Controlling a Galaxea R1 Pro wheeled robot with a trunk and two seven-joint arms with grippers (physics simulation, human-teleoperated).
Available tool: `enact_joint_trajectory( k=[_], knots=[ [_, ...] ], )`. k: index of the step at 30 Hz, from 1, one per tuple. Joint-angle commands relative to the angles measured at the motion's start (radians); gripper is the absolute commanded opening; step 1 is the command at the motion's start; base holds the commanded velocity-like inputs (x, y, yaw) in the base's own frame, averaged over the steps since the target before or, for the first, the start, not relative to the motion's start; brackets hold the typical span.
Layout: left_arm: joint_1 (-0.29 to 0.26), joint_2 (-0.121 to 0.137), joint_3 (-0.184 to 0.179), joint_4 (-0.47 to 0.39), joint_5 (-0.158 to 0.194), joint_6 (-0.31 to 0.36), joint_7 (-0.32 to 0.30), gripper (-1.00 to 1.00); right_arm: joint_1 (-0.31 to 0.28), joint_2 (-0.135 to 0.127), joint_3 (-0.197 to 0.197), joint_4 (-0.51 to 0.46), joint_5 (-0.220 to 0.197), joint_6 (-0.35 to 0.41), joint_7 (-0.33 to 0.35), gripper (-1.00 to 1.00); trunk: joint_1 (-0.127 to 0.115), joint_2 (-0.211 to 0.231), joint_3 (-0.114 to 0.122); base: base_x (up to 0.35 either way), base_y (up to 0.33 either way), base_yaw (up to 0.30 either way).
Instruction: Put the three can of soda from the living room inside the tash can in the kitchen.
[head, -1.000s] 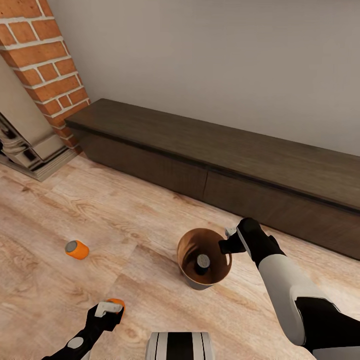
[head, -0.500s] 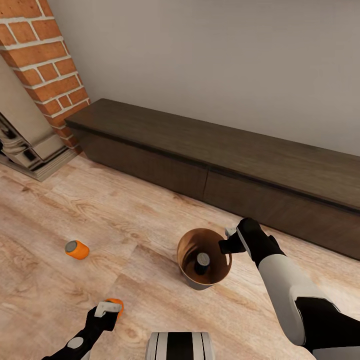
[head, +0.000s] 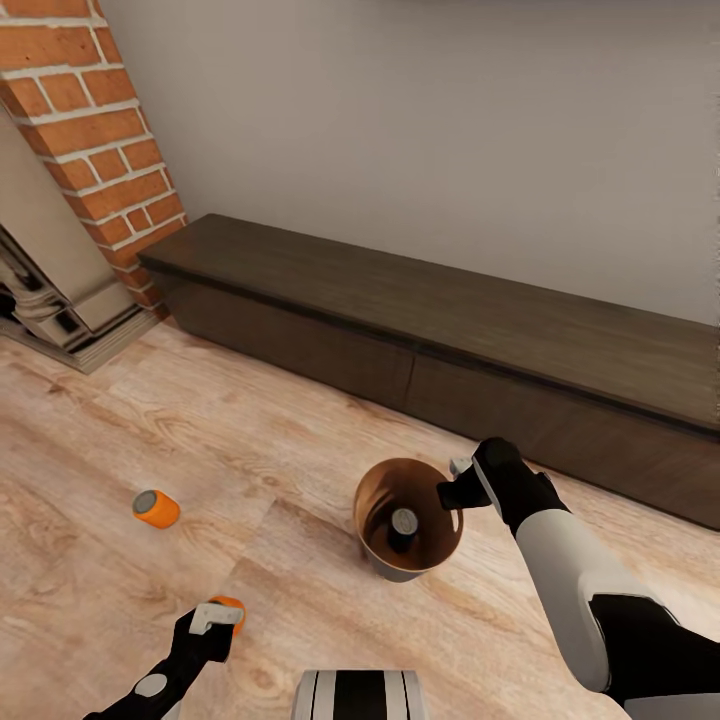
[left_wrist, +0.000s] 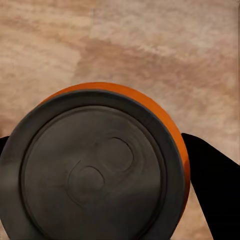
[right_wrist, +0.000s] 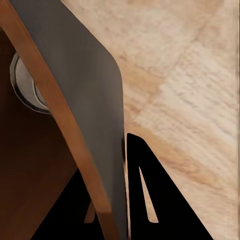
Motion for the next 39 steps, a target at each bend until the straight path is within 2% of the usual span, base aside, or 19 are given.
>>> enact_joint_trajectory(
  k=[1, 11, 19, 23, 25, 27, 28, 30, 31, 32, 33, 34, 36, 37, 39],
  knots=[
    [0.000, 0.000, 0.000, 0.000, -0.001, 0.000, 0.000, -1.00, 0.000, 0.000, -0.001, 0.000, -0.027, 0.005, 0.007, -1.00, 0.000, 0.000, 0.004, 0.000, 0.000, 0.000],
    [0.000, 0.000, -0.001, 0.000, -0.001, 0.000, -0.002, -1.00, 0.000, 0.006, -0.001, 0.001, -0.027, 0.005, 0.007, -1.00, -0.005, 0.003, 0.043, 0.000, 0.000, 0.000],
    [0.000, 0.005, -0.004, -0.006, 0.000, 0.029, -0.009, -1.00, 0.002, 0.003, -0.001, 0.002, -0.027, 0.005, 0.007, -1.00, -0.009, 0.004, 0.074, 0.000, 0.000, 0.000],
    [0.000, 0.011, -0.004, -0.016, 0.001, 0.031, -0.015, -1.00, 0.003, 0.002, -0.001, 0.002, -0.027, 0.005, 0.007, -1.00, -0.010, 0.005, 0.089, 0.000, 0.000, 0.000],
    [0.000, 0.012, -0.004, -0.051, 0.002, 0.032, -0.020, -1.00, 0.004, 0.003, -0.001, 0.002, -0.027, 0.005, 0.007, -1.00, -0.011, 0.006, 0.097, 0.000, 0.000, 0.000],
    [0.004, 0.027, -0.002, -0.167, 0.007, 0.045, -0.023, -1.00, 0.006, 0.003, 0.000, 0.002, -0.026, 0.005, 0.007, -1.00, -0.012, 0.006, 0.105, 0.000, 0.000, 0.000],
    [0.017, 0.054, -0.001, -0.234, 0.009, 0.070, -0.024, -1.00, 0.006, 0.003, 0.000, 0.002, -0.026, 0.005, 0.007, -1.00, -0.013, 0.007, 0.108, 0.000, 0.000, 0.000],
    [0.040, 0.088, 0.000, -0.306, 0.011, 0.101, -0.024, -1.00, 0.007, 0.004, 0.000, 0.002, -0.026, 0.005, 0.007, -1.00, -0.013, 0.007, 0.116, 0.000, 0.000, 0.000],
    [0.085, 0.133, 0.003, -0.433, 0.014, 0.144, -0.025, -1.00, 0.007, 0.003, 0.000, 0.002, -0.026, 0.005, 0.007, -1.00, -0.014, 0.007, 0.120, 0.000, 0.000, 0.000],
    [0.101, 0.144, 0.004, -0.474, 0.015, 0.158, -0.025, -1.00, 0.007, 0.004, 0.000, 0.002, -0.026, 0.005, 0.007, -1.00, -0.014, 0.007, 0.124, 0.000, 0.000, 0.000],
    [0.133, 0.160, 0.006, -0.551, 0.015, 0.192, -0.025, -1.00, 0.008, 0.004, 0.000, 0.002, -0.025, 0.005, 0.006, -1.00, -0.015, 0.008, 0.128, 0.000, 0.000, 0.000],
    [0.148, 0.166, 0.006, -0.587, 0.015, 0.211, -0.025, -1.00, 0.008, 0.004, 0.000, 0.002, -0.025, 0.005, 0.005, -1.00, -0.015, 0.008, 0.132, 0.000, 0.000, 0.000],
    [0.190, 0.185, 0.010, -0.722, 0.014, 0.290, -0.024, -1.00, 0.009, 0.006, 0.000, 0.002, -0.025, 0.005, -0.011, -1.00, -0.016, 0.008, 0.139, 0.000, 0.000, 0.000],
    [0.196, 0.190, 0.010, -0.753, 0.014, 0.309, -0.024, -1.00, 0.009, 0.006, -0.001, 0.002, -0.025, 0.005, -0.018, -1.00, -0.017, 0.009, 0.143, 0.000, 0.000, 0.000],
    [0.210, 0.224, 0.013, -0.894, 0.015, 0.407, -0.023, -1.00, 0.009, 0.008, -0.001, 0.003, -0.026, 0.005, -0.046, -1.00, -0.021, 0.016, 0.150, 0.000, 0.000, 0.000]
  ],
)
